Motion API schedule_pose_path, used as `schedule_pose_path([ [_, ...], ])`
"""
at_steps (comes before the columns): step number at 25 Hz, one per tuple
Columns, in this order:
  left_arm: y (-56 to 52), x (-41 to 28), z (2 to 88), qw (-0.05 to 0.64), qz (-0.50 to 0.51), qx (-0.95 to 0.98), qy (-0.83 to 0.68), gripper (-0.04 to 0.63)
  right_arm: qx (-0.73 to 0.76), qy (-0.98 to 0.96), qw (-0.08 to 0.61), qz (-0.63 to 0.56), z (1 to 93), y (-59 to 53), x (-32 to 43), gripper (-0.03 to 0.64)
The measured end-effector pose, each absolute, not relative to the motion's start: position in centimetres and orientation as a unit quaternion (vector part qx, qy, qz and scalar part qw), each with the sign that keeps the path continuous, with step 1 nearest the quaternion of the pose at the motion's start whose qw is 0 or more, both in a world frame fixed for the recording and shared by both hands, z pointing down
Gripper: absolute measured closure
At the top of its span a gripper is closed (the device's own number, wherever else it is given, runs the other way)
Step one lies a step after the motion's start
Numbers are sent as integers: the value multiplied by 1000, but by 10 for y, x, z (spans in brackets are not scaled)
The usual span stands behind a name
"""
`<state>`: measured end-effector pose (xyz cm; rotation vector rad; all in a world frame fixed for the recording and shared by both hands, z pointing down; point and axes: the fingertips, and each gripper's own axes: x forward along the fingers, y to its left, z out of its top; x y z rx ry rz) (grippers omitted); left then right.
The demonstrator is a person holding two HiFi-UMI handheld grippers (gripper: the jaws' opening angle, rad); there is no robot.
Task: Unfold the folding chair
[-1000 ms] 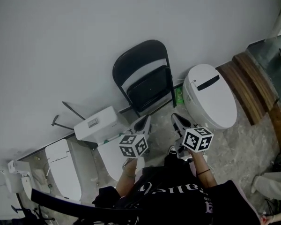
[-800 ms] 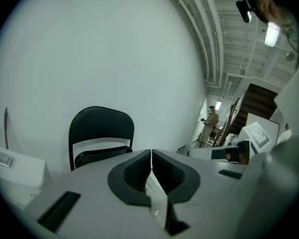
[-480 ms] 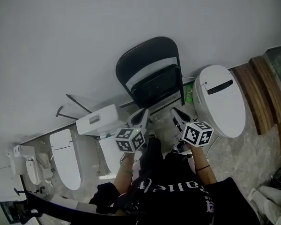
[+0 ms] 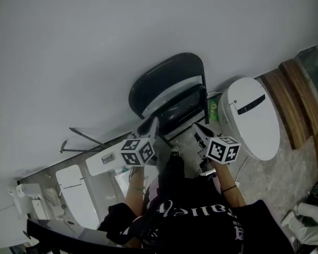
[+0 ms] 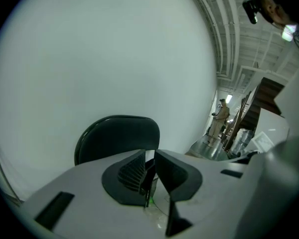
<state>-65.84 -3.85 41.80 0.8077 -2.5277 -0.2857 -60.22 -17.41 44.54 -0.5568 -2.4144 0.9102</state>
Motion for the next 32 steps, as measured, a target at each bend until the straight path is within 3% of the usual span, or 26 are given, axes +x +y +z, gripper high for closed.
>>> schedule_pose_path([
  [3,-20,-707,415,238,-93,303,-918,486,-187,-882,251,352,453,-167,-638,601],
  [7,1,-757,405,236,-58,324,-914,444,-166,-875,266,367,472,-160,-670,601],
  [13,5,-815,419,273,72,384,-879,382,-155,-867,300,366,503,-143,-709,595],
  [18,-17,-841,435,301,103,441,-839,380,-168,-852,332,369,534,-132,-735,478],
  [26,-40,-861,458,358,137,492,-781,380,-114,-812,375,432,612,-141,-754,448],
  [32,-59,-860,483,389,195,510,-742,380,-82,-783,360,500,648,-154,-780,416],
])
